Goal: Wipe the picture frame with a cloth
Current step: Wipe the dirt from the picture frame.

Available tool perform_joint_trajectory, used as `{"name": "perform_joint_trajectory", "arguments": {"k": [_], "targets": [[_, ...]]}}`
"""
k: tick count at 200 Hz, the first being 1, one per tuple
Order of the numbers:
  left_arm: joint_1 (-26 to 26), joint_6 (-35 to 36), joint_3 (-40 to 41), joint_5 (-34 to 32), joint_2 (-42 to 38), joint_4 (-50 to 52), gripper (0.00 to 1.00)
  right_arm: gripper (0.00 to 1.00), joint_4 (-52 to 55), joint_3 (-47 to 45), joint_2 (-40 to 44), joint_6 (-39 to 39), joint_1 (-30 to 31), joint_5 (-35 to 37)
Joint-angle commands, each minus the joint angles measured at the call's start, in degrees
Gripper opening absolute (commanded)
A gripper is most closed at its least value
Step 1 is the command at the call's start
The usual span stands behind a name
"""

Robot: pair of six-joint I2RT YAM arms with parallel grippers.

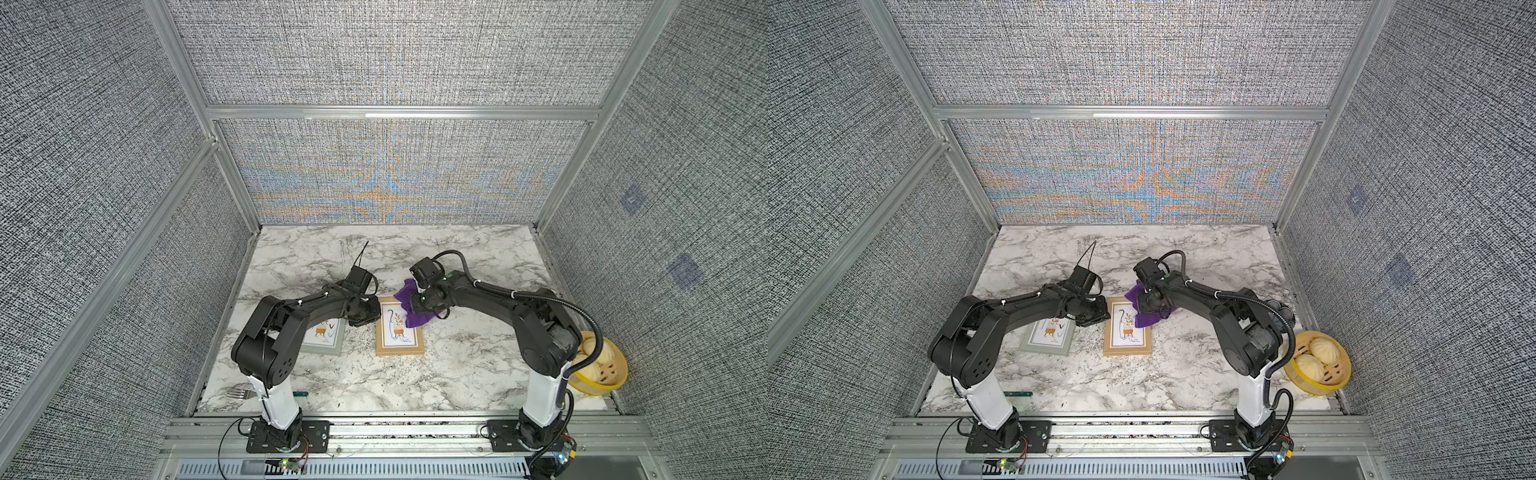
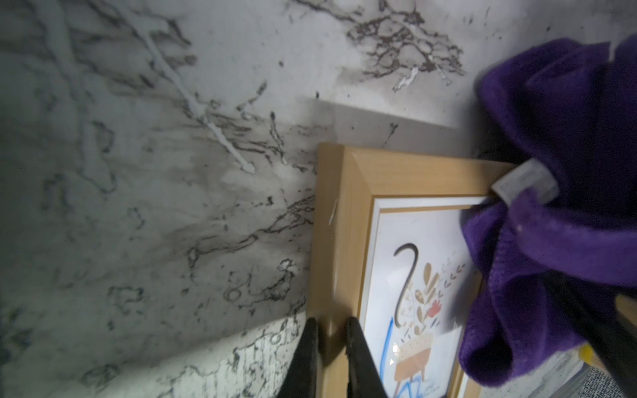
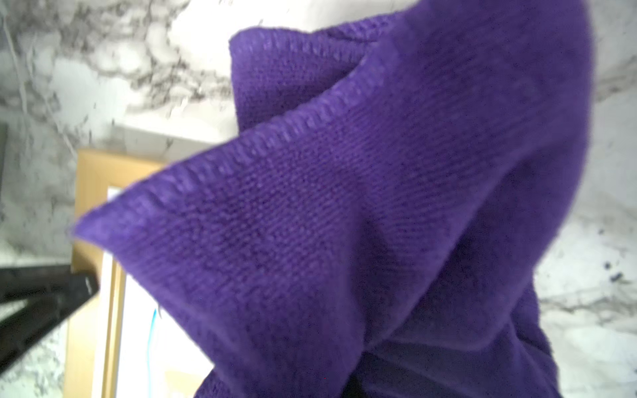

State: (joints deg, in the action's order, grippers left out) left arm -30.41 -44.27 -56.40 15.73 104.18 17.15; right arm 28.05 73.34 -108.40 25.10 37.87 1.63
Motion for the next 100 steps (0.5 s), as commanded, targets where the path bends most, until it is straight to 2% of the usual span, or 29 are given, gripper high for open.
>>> {"name": "perform_joint_trajectory", "arguments": {"k": [1, 70, 100], "targets": [[-0.3, -4.4, 3.9, -13.1, 9.3, 19.2, 0.00, 0.00, 11.2, -3.6, 1.5, -0.1, 2.0, -5.1], [-0.3, -5.6, 4.7, -13.2, 10.9, 18.4, 0.00, 0.00, 13.0, -12.8, 11.3, 2.6, 8.6, -9.6], [-0.3, -5.0, 4.7, -13.1, 10.3, 18.5, 0.00, 0.00, 12.6, -13.8, 13.0, 3.0, 9.1, -8.6]]}}
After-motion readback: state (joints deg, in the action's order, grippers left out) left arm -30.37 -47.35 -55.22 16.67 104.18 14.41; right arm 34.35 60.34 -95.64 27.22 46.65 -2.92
